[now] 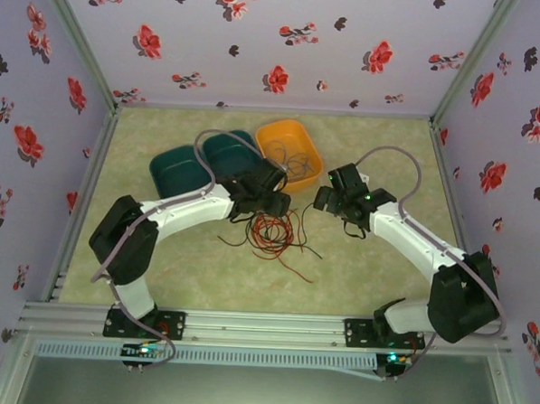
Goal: Untangle the cables
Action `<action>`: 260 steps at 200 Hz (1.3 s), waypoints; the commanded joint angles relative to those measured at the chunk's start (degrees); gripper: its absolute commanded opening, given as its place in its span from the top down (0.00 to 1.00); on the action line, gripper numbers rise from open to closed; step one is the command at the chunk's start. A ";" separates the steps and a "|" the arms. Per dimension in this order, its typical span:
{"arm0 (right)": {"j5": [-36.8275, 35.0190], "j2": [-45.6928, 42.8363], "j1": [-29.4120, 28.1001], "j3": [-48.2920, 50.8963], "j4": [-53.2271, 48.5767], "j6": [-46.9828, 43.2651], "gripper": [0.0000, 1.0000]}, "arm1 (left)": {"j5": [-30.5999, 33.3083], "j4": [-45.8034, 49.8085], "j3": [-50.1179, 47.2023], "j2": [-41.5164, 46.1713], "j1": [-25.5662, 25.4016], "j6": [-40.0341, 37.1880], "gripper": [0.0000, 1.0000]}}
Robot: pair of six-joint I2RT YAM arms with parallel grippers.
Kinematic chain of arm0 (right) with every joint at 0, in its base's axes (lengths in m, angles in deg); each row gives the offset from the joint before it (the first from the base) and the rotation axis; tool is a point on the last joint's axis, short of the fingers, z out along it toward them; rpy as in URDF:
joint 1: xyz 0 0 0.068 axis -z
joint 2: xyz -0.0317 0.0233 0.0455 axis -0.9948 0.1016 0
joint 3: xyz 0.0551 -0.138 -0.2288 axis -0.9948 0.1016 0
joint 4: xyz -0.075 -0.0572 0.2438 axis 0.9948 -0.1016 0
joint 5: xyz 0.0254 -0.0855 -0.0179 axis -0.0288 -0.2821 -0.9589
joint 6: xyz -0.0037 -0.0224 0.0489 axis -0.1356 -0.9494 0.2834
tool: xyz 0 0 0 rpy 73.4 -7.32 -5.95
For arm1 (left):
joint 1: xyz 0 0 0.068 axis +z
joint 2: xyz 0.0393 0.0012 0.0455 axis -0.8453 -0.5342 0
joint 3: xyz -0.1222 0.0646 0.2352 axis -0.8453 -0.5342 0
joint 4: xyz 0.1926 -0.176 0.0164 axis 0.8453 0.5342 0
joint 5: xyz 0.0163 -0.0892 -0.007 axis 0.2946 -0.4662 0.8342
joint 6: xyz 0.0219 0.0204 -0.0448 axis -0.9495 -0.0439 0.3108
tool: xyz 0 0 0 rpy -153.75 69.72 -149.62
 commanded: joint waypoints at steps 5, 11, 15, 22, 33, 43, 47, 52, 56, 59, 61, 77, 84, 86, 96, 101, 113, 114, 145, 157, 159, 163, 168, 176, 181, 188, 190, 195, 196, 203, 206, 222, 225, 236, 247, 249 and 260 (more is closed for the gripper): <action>-2.87 -1.40 0.08 1.74 0.88 3.55 0.01 | -2.25 5.68 3.06 -2.76 -0.14 -1.96 0.53; -2.90 -1.50 0.12 2.01 0.90 3.71 0.01 | -2.72 5.69 3.31 -3.22 -0.14 -2.00 0.56; -3.06 -1.48 0.12 2.18 0.98 3.84 0.01 | -2.99 5.74 3.57 -3.57 -0.14 -2.07 0.58; -3.02 -1.60 0.12 2.40 1.20 3.96 0.01 | -3.58 5.69 3.82 -4.10 -0.18 -2.14 0.61; -3.03 -1.75 0.12 2.82 1.63 4.09 0.01 | -4.61 5.82 4.43 -5.05 -0.14 -2.18 0.63; -2.91 -1.85 0.12 3.15 2.08 4.25 0.01 | -5.29 6.03 4.96 -5.80 -0.14 -2.09 0.63; -2.90 -1.83 0.12 3.26 2.21 4.39 0.01 | -5.52 6.18 5.13 -6.11 -0.14 -2.03 0.63; -2.78 -1.85 0.12 3.43 2.43 4.51 0.01 | -5.76 6.24 5.17 -6.35 -0.10 -2.01 0.63; -2.72 -1.78 0.12 3.51 2.56 4.53 0.01 | -5.80 6.26 5.23 -6.59 -0.14 -1.94 0.63; -2.59 -1.83 0.12 3.55 2.67 4.61 0.01 | -5.81 6.33 5.26 -6.68 -0.21 -1.94 0.63; -2.51 -1.81 0.12 3.60 2.79 4.61 0.01 | -5.89 6.31 5.28 -6.73 -0.16 -1.92 0.63; -1.76 -1.62 0.08 3.98 3.65 5.11 0.01 | -5.97 6.58 5.41 -7.24 -0.16 -2.10 0.64; -1.19 -1.48 0.12 4.15 4.17 5.17 0.01 | -6.10 6.72 5.56 -7.31 -0.10 -2.19 0.63; -0.97 -1.42 0.12 4.16 4.25 5.24 0.01 | -6.16 6.71 5.62 -7.33 -0.13 -2.25 0.63; -0.30 -1.16 0.13 4.26 4.66 5.43 0.01 | -6.29 6.88 5.75 -7.39 -0.18 -2.31 0.62; -0.13 -1.04 0.12 4.26 4.66 5.55 0.01 | -6.39 6.88 5.63 -7.30 -0.21 -2.27 0.61; 0.10 -0.78 0.10 4.30 4.85 5.66 0.01 | -6.81 6.81 5.50 -6.98 -0.16 -2.12 0.59; 0.14 -0.75 0.11 4.32 4.85 5.67 0.01 | -6.83 6.82 5.50 -6.94 -0.15 -2.10 0.59; 0.01 -0.32 0.12 4.43 4.67 5.93 0.01 | -7.24 6.61 5.23 -5.13 -0.23 -1.92 0.59; -0.20 -0.30 0.13 4.45 4.45 5.95 0.01 | -7.26 6.62 5.13 -3.94 -0.36 -1.92 0.59; -0.24 -0.35 0.12 4.44 4.36 5.94 0.01 | -7.24 6.65 5.07 -3.74 -0.33 -1.89 0.59; -0.29 -0.41 0.12 4.43 4.25 5.94 0.01 | -7.24 6.71 5.07 -3.30 -0.37 -1.82 0.59; -0.41 -0.45 0.13 4.43 4.07 5.86 0.01 | -7.27 6.69 4.95 -2.70 -0.45 -1.64 0.59; -0.64 -0.48 0.12 4.43 3.91 5.85 0.01 | -6.85 6.88 4.59 -1.63 -0.73 -1.29 0.58; -0.68 -0.56 0.12 4.43 3.82 5.85 0.01 | -6.51 6.99 4.38 -1.08 -0.88 -1.02 0.58; -0.73 -0.67 0.12 4.43 3.71 5.89 0.01 | -5.60 7.37 4.04 -0.01 -1.37 -0.72 0.56; -0.75 -0.69 0.14 4.48 3.67 5.88 0.01 | -5.18 7.47 3.97 0.28 -1.55 -0.63 0.56; -0.71 -0.72 0.12 4.43 3.62 5.85 0.01 | -4.23 7.72 3.76 1.16 -1.98 -0.46 0.54; -0.75 -0.72 0.12 4.43 3.63 5.85 0.01 | -4.00 7.80 3.71 1.26 -2.11 -0.44 0.54; -0.68 -0.72 0.17 4.43 3.60 5.99 0.01 | -2.32 8.32 3.36 2.34 -2.64 -0.13 0.51; -0.69 -0.71 0.13 4.43 3.62 6.01 0.01 | -1.65 8.62 3.24 2.86 -2.88 0.03 0.50; -0.37 -0.72 0.12 4.43 3.57 6.12 0.01 | 0.50 9.45 1.85 5.42 -4.01 1.25 0.50; -0.33 -0.65 0.13 4.43 3.62 6.11 0.01 | 0.57 9.46 1.51 5.84 -4.23 1.55 0.50; -0.18 -0.61 0.16 4.43 3.63 6.11 0.01 | 0.53 9.39 -0.16 7.22 -4.86 2.80 0.52; -0.09 -0.48 0.12 4.43 3.58 6.11 0.01 | 0.22 8.96 -2.27 8.25 -5.38 4.29 0.54; -0.06 -0.46 0.12 4.43 3.61 6.16 0.01 | 0.08 8.83 -2.80 8.41 -5.47 4.56 0.54; -0.04 -0.53 0.13 4.43 3.54 6.11 0.01 | -1.12 7.25 -5.24 8.91 -5.81 6.04 0.54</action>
